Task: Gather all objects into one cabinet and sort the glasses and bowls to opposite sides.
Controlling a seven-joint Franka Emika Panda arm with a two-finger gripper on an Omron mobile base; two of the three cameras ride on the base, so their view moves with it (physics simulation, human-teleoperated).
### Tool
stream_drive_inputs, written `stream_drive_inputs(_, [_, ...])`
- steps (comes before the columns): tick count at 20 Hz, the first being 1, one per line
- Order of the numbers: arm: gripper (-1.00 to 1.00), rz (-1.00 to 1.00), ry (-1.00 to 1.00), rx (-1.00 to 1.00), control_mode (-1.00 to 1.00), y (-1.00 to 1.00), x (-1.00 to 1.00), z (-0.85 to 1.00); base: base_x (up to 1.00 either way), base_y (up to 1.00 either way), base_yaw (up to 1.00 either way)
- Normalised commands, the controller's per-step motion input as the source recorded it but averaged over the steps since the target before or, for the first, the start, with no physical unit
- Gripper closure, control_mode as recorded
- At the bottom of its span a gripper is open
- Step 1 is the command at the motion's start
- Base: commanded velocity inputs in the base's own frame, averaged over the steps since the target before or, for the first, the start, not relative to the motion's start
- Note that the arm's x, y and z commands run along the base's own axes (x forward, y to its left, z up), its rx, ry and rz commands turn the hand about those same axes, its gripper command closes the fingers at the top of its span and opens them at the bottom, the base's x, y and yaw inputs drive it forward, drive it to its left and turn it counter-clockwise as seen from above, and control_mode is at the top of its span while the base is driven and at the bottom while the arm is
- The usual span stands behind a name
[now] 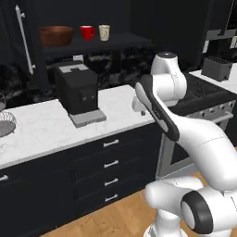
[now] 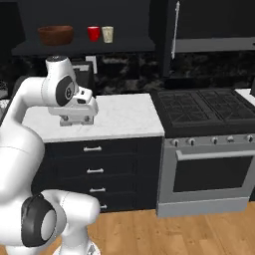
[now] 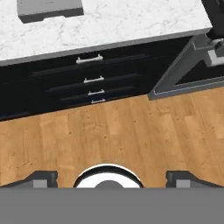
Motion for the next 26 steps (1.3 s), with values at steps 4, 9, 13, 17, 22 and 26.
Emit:
stream_drive_inputs(4, [-1.0,0.0,0.0,0.0,1.0,0.0,0.0,0.0,-0.22,-0.46,-0.52])
stream_drive_inputs(9, [-1.0,0.0,0.0,0.0,1.0,0.0,0.0,0.0,0.01,-0.59,-0.55])
stream_drive_inputs(13, [-1.0,0.0,0.0,0.0,1.0,0.0,0.0,0.0,0.68,-0.87,-0.53])
stream_drive_inputs(17, [-1.0,0.0,0.0,0.0,1.0,0.0,0.0,0.0,0.61,-0.73,-0.59])
stream_drive_inputs(22, [-1.0,0.0,0.0,0.0,1.0,0.0,0.0,0.0,0.41,-0.61,-0.67])
stream_drive_inputs(26, [-1.0,0.0,0.0,0.0,1.0,0.0,0.0,0.0,0.45,-0.23,-0.78])
